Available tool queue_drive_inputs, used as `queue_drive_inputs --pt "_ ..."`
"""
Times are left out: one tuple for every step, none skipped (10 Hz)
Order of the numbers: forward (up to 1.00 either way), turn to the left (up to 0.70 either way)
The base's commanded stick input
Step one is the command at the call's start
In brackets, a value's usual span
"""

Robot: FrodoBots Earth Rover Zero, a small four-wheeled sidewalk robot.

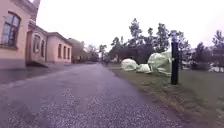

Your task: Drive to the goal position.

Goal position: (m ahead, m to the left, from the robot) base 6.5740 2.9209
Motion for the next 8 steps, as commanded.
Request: queue_drive_inputs --pt "1.0 0.4" --pt "1.0 0.4" --pt "1.0 0.4" --pt "1.0 0.4" --pt "1.0 0.33" --pt "1.0 0.18" --pt "1.0 0.05" --pt "1.0 0.0"
